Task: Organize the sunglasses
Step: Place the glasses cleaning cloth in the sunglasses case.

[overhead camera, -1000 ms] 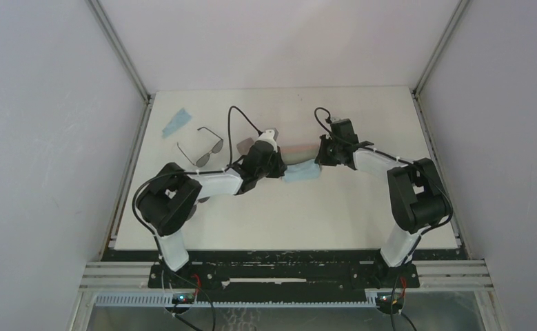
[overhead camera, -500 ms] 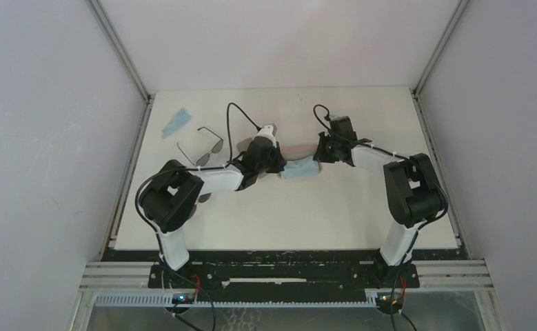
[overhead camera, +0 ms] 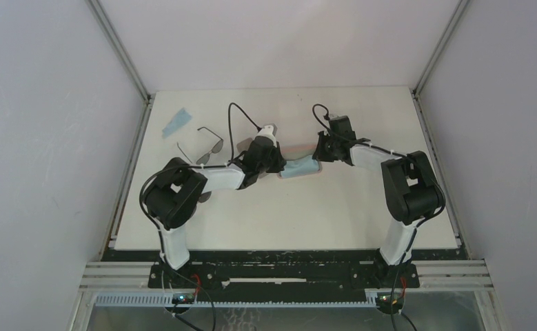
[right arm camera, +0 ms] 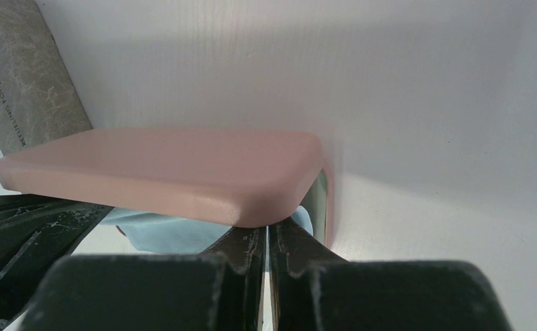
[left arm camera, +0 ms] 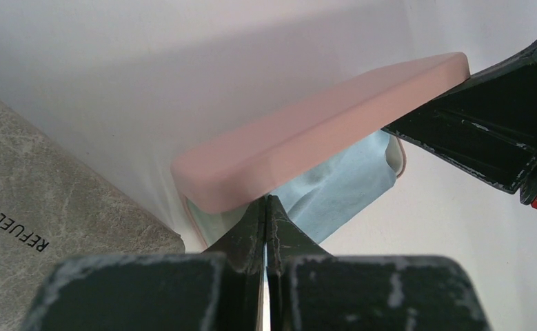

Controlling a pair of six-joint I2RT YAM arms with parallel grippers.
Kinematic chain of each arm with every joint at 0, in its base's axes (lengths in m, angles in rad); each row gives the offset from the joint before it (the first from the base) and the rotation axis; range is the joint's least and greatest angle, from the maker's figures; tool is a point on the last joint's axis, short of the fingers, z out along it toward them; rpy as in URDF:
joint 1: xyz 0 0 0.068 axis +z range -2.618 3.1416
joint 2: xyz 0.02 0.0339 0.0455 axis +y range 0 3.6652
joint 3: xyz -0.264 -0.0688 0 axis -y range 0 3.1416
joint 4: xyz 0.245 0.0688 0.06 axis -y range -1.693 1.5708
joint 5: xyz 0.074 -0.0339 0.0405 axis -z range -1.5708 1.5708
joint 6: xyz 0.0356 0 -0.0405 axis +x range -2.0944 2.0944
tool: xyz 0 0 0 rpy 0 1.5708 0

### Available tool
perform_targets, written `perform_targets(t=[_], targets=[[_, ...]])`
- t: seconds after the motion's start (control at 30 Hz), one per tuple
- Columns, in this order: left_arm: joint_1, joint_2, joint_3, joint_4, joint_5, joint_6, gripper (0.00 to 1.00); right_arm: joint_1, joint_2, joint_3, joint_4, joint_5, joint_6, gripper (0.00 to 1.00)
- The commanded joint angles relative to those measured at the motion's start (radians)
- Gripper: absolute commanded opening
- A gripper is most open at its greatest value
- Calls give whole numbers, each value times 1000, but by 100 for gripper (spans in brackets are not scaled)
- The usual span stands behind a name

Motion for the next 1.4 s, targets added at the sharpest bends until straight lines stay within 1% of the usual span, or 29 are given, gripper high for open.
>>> perform_targets(t=[0.0, 0.7, 0.73, 0.8, 0.83, 0.9, 0.97, 1.07, 1.17, 1.37], targets=[[10, 3, 65, 36, 17, -13, 0, -13, 6, 37, 45, -7, -3, 0], [13, 14, 74, 36, 13, -13, 1, -19, 9, 40, 66, -10, 2, 0], [13, 13, 72, 36, 11, -13, 2, -19, 9, 39, 65, -11, 3, 0], [14, 5, 64, 36, 8, -13, 10, -20, 7, 39, 60, -11, 2, 0], [15, 0, 58, 36, 4, -12, 15, -20, 5, 39, 57, -13, 2, 3], [15, -17, 46, 36, -4, -13, 22, -20, -8, 33, 59, -15, 0, 8], [15, -36, 32, 38, -11, -13, 31, -20, -26, 22, 63, -13, 1, 14], [15, -74, 8, 39, -30, -10, 41, -20, -56, 4, 65, -4, -2, 21], [15, -115, -19, 36, -39, -4, 46, -20, -91, -24, 65, 10, -5, 23], [15, -207, -72, 22, -39, 5, 50, -22, -163, -89, 67, 39, -13, 27]])
